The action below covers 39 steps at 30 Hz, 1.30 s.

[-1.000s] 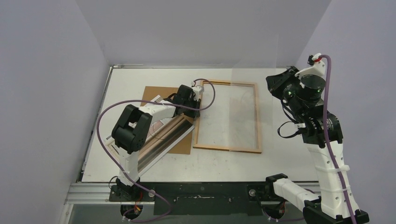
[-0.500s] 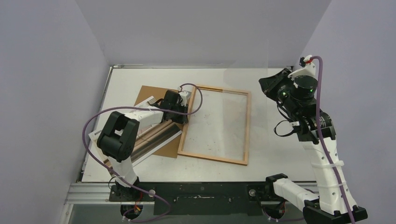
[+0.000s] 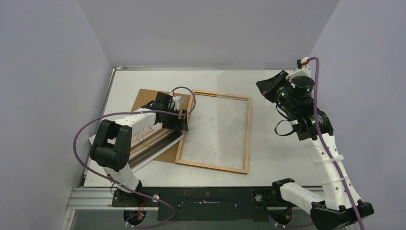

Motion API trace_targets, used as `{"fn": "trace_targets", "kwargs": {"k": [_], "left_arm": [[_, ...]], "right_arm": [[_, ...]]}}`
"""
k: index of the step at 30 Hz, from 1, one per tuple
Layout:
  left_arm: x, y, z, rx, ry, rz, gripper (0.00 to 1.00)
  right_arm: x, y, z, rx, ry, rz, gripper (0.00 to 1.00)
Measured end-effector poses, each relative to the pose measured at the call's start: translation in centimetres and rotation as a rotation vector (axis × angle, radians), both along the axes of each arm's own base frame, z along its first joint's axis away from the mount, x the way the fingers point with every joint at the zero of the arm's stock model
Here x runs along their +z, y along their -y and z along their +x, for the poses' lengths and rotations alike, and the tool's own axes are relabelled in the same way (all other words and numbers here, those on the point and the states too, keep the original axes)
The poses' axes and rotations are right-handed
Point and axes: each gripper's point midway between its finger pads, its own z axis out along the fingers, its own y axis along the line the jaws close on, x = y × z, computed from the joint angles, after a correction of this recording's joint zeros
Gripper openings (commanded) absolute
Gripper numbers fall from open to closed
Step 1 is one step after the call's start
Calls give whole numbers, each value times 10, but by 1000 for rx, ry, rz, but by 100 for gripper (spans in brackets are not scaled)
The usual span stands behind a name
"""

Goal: Put the photo into the frame
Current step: Move the photo frame to the center of the board, then place the photo frame item in the photo frame.

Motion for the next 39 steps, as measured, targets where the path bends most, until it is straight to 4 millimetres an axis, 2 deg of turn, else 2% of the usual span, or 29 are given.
{"fn": "trace_targets", "kwargs": {"k": [3,6,8,10,15,18,21,29,36,39], "left_arm": [[13,-5,3,25,-41,-43,87],[35,-9,18,45,-33,-96,89],[52,-12,30,56,-13,-127,87],[70,-19,44,77,10,-162,79],[96,-57,71,167,16,-211,75],[92,-83,79,229,-7,-218,77],[84,-95,74,259,-43,-202,80],[68,-91,56,232,-98,-184,81],[63,-90,53,231,-108,-185,78],[59,-90,52,233,-105,-190,78]], "right_arm": [[2,-9,0,14,4,1,5],[8,-28,-3,53,15,7,5],[13,-45,-6,86,24,19,5],[15,-61,-6,109,33,24,5],[12,-108,-6,159,29,6,5],[1,-133,-3,172,14,-8,5],[-11,-143,6,150,-7,-7,5],[-16,-148,22,76,8,70,5],[-59,-149,25,45,-50,96,5],[-69,-149,25,37,-67,106,5]]}}
